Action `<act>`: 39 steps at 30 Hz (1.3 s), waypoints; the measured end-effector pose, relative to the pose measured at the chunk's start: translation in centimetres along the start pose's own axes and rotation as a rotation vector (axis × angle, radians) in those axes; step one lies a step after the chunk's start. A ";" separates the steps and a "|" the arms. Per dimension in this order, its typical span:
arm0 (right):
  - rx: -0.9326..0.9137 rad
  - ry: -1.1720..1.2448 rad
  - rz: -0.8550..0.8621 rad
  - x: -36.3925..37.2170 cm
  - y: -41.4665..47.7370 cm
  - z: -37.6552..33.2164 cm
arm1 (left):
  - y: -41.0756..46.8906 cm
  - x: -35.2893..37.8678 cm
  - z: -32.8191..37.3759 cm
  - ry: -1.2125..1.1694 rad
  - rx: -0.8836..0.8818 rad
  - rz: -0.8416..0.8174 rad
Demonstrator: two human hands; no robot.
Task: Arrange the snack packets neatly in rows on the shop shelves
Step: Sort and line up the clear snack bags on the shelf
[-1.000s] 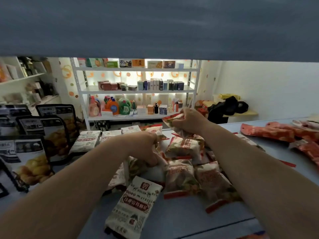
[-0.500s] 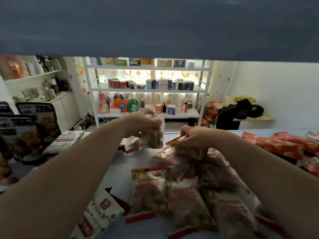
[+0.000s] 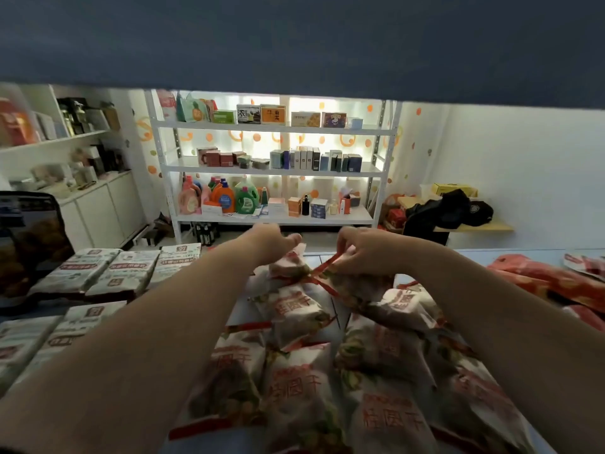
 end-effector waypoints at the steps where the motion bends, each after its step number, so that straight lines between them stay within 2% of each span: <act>1: -0.047 0.026 0.032 -0.1 0.0 -0.8 | -0.3 -0.9 -0.2 -0.027 0.058 0.054; 4: -0.197 0.010 0.047 0.1 0.3 -4.1 | -1.3 -2.9 -1.9 0.095 0.141 0.124; 6: -0.245 -0.028 0.037 0.3 0.9 -6.1 | -1.7 -2.5 -3.5 0.343 0.068 0.022; 8: -0.219 -0.064 -0.004 0.9 1.9 -7.2 | -1.9 -1.5 -5.0 0.449 0.000 -0.084; 12: -0.083 -0.035 -0.244 3.4 3.7 -7.1 | -2.2 -0.9 -4.9 0.372 0.082 -0.043; 16: -0.008 -0.011 -0.305 3.7 3.7 -6.1 | -1.9 -0.1 -4.6 0.340 0.153 -0.020; 20: 0.070 0.021 -0.338 3.5 3.1 -4.6 | -2.3 1.1 -4.5 0.430 0.248 -0.046; 24: 0.129 0.145 -0.432 4.3 2.6 -3.7 | -3.0 1.9 -4.7 0.474 0.255 -0.088; 27: 0.078 0.105 -0.278 3.3 2.2 -4.1 | -4.1 1.2 -3.8 0.439 0.273 -0.076; 30: 0.040 0.141 -0.123 2.2 1.5 -3.7 | -6.4 -1.1 -2.1 0.252 0.349 0.056; 32: 0.060 0.206 -0.040 1.5 1.0 -2.9 | -7.9 -0.4 -0.4 0.208 0.401 -0.020; 35: 0.100 0.272 0.092 0.7 0.4 -2.3 | -9.4 2.5 1.3 0.300 0.334 -0.236; 39: 0.133 0.312 0.253 0.3 -0.3 -2.5 | -9.8 4.0 2.3 0.353 0.304 -0.247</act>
Point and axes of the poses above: each hand's wrist, its own y-axis towards the middle knuckle, its own x-axis out of the palm, z = x × y, the point moved 7 cm from there along y, towards the middle knuckle, and after that the axes turned 8 degrees about -z, right-handed, at the moved point
